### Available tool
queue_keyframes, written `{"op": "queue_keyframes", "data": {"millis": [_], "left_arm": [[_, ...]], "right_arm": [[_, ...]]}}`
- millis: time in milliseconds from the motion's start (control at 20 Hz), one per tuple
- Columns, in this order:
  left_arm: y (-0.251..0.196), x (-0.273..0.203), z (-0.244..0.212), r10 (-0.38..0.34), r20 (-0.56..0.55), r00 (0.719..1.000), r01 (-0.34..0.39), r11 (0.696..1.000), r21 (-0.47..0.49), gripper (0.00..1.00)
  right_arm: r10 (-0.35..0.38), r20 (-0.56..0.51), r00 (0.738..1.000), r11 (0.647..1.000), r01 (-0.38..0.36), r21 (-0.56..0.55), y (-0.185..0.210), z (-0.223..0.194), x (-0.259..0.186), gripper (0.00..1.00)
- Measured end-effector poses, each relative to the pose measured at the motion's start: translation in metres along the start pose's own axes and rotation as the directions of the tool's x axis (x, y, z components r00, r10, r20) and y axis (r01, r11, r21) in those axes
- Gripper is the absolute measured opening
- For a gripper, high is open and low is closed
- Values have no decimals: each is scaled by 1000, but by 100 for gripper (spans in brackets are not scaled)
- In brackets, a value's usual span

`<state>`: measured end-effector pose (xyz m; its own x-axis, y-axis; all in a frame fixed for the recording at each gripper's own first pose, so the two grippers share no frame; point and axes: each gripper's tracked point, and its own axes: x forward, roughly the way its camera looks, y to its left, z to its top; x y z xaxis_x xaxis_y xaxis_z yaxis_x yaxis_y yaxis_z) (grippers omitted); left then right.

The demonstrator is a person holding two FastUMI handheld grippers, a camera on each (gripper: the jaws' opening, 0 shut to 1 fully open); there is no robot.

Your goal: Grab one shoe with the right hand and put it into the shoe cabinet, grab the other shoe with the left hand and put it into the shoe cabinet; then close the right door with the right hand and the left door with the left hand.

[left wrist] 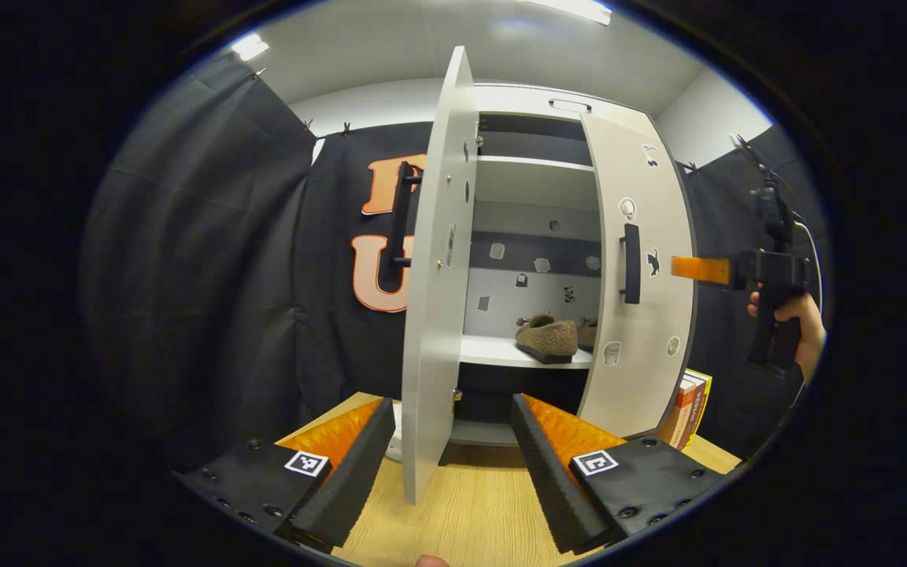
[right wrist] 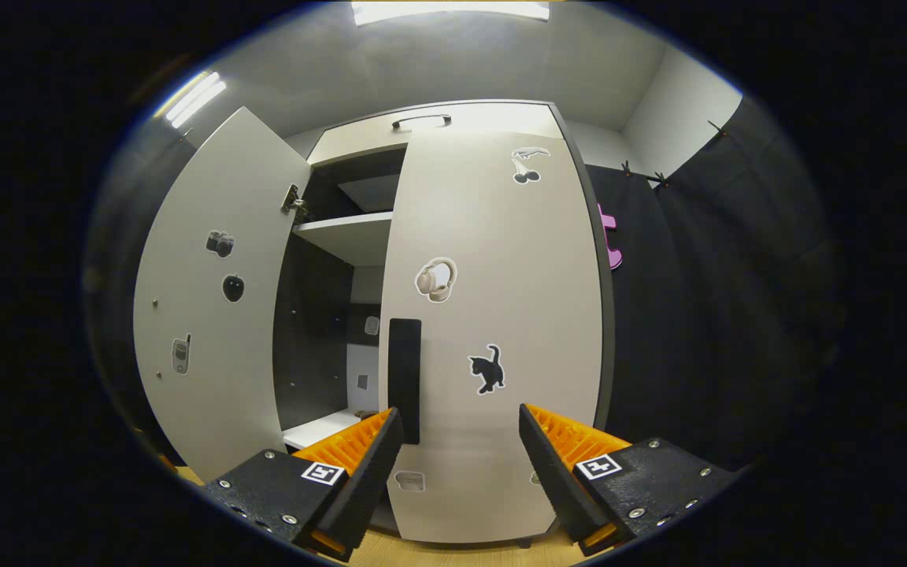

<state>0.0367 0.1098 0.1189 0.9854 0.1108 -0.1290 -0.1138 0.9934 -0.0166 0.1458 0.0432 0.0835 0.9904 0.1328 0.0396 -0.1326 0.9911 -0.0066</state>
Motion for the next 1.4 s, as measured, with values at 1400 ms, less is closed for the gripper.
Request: {"op": "queue_keyframes", "data": {"millis": [1400], "left_arm": [[108,96,140,178,142,974,-192,977,95,96]], "right_arm": [[-108,-95,990,994,111,22,-33,-75,-107,91]]}}
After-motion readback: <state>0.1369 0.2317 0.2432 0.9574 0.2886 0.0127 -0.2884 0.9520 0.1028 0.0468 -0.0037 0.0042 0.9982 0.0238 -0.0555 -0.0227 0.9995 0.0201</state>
